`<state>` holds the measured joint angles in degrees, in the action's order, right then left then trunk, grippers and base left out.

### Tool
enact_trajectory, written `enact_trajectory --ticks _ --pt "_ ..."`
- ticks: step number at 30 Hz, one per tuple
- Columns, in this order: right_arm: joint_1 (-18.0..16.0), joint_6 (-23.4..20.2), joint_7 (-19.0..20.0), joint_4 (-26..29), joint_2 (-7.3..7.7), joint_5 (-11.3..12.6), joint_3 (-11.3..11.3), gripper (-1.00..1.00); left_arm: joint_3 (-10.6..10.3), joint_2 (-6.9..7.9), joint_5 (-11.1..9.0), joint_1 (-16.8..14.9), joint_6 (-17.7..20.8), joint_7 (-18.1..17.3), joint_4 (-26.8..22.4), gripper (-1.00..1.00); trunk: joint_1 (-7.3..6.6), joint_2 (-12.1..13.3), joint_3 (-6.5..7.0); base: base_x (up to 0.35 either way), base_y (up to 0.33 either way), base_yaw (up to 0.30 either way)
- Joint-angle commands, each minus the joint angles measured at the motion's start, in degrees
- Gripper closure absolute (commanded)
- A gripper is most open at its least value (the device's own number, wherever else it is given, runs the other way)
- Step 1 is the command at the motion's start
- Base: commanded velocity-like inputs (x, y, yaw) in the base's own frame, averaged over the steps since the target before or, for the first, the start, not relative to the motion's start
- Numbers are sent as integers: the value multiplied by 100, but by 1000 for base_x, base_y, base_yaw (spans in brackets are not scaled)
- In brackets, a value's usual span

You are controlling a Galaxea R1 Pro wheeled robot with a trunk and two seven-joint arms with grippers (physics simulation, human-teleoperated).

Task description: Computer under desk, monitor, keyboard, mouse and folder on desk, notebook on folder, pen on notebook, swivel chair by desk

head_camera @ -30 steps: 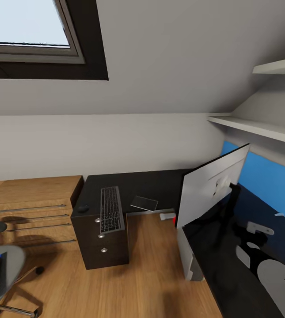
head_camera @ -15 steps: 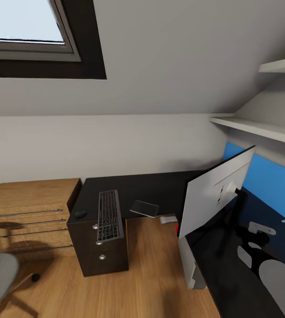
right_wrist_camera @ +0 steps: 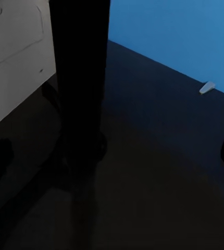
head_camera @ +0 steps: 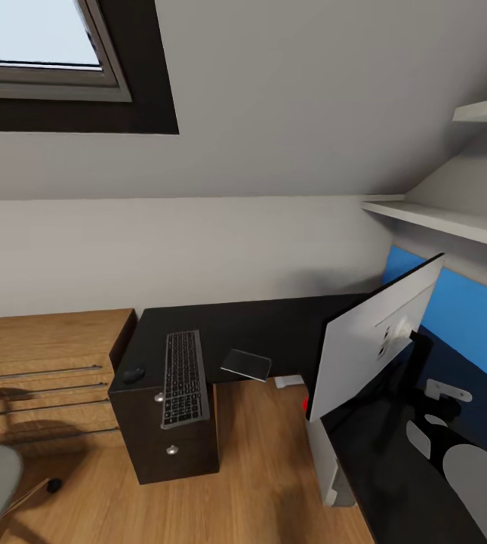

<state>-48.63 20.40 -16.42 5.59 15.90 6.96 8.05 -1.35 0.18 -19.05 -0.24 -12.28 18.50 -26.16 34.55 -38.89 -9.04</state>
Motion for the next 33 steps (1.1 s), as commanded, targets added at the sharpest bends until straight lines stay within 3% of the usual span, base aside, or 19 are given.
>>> enact_trajectory --ticks 1,33 --pt "-6 35 16 -6 0 60 -5 -100 -15 1 -38 -3 -20 14 2 -100 2 -7 -9 33 0 0" --pt "-6 43 16 -5 84 51 -14 -100 -15 24 -37 -3 -29 14 15 -100 2 -7 -9 86 -17 0"
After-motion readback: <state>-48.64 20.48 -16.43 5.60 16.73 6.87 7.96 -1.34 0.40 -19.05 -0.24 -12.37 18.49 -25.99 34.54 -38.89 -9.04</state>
